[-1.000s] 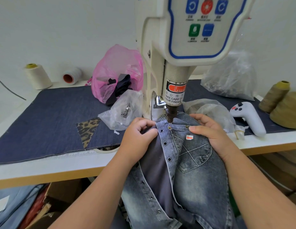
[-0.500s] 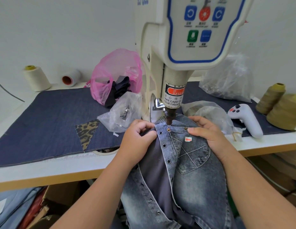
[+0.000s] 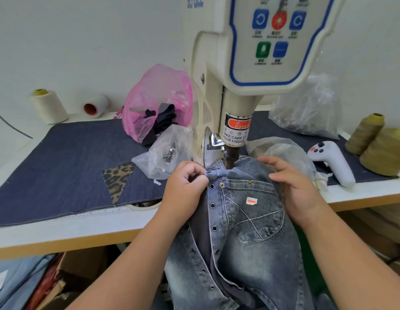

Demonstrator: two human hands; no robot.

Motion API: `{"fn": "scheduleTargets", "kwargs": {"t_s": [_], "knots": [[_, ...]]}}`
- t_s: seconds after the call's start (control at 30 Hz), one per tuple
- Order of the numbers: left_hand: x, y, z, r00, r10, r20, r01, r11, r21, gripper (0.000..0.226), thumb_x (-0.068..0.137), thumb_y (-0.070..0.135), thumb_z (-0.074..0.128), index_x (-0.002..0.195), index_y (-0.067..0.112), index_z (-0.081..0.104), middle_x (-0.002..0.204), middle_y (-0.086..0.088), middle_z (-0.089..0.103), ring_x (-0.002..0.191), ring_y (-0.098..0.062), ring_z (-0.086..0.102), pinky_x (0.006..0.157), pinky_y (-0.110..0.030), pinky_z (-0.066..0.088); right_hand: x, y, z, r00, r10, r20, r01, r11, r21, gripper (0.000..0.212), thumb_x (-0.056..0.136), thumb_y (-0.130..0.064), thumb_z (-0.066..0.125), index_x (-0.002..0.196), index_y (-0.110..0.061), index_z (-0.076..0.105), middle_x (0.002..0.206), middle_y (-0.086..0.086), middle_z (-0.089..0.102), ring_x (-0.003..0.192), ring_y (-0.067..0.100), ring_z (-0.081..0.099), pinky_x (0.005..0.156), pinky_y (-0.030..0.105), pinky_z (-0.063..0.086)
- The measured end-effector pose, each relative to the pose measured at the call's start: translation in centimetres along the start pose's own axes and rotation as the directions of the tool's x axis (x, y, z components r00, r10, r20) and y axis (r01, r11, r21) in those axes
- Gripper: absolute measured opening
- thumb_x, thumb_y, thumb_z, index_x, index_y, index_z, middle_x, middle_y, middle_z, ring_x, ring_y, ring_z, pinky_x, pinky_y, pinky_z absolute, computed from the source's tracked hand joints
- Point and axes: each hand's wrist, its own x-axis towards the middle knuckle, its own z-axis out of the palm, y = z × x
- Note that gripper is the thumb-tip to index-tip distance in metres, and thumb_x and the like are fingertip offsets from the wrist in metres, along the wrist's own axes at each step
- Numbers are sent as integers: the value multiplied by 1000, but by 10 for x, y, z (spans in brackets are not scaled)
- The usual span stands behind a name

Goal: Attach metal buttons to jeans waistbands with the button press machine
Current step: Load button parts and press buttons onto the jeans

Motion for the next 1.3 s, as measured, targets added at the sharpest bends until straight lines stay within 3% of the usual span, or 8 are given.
{"fn": "scheduleTargets", "kwargs": {"t_s": [0.13,0.3,0.47,0.7,0.87,0.97,1.13,1.3], "knots": [[-6,8,-6,999,0,-48,-4,996,-93,11,70,15,50,67,4,53,85,-11,55,76,-13,49,72,-30,39,-14,-9,4,1000,-18,7,18,998,-65,35,67,2,60,94,-14,74,92,10,74,76,21,72,63,29,59],[-16,18,-21,991,-34,-131,24,997,-77,9,62,16,48,54,20,48,61,12,45,59,-12,40,59,-28,33,-28,-19,20,998,-30,-53,19,980,-200,41,58,-4,71,96,-18,72,105,19,69,87,28,70,72,36,60],[-27,19,-38,974,-123,-191,90,981,-174,12,65,18,48,63,7,46,63,-7,43,63,-20,39,62,-35,32,-42,-16,38,999,-43,9,44,978,-204,42,58,2,81,89,-26,76,96,4,75,85,22,72,70,30,59],[-51,30,-53,952,-143,-272,38,933,-358,21,69,11,45,63,22,61,60,1,55,53,-13,49,47,-23,40,-65,-5,57,991,-74,114,107,939,-326,48,57,-30,80,103,-41,70,113,-8,67,100,14,69,79,24,55],[-67,49,-58,949,-113,-294,-9,922,-386,18,69,9,43,61,20,56,61,0,54,53,-13,47,47,-24,39,-90,-1,72,941,-336,43,252,609,-752,38,67,-47,71,103,-46,59,109,-18,55,103,7,56,85,22,46],[-70,64,-60,945,-103,-311,-17,933,-361,12,68,9,44,62,16,51,58,-4,47,51,-17,41,44,-29,34,-105,-1,87,866,-451,218,436,464,-771,17,76,-42,68,91,-36,62,95,-11,58,92,13,57,77,19,44],[-76,84,-61,959,-75,-272,-16,948,-319,9,67,11,43,62,15,48,59,-9,42,53,-20,36,45,-30,32,-110,-4,96,921,-120,370,373,543,-752,27,72,-56,67,93,-39,64,94,-13,60,97,12,55,81,17,39],[-71,96,-80,988,-100,-114,82,984,-159,10,62,12,46,60,19,52,65,-11,43,60,-26,35,57,-40,31,-107,-9,95,904,-297,309,428,648,-630,28,79,-49,69,70,-30,51,80,-6,53,79,20,52,74,41,45]]}}
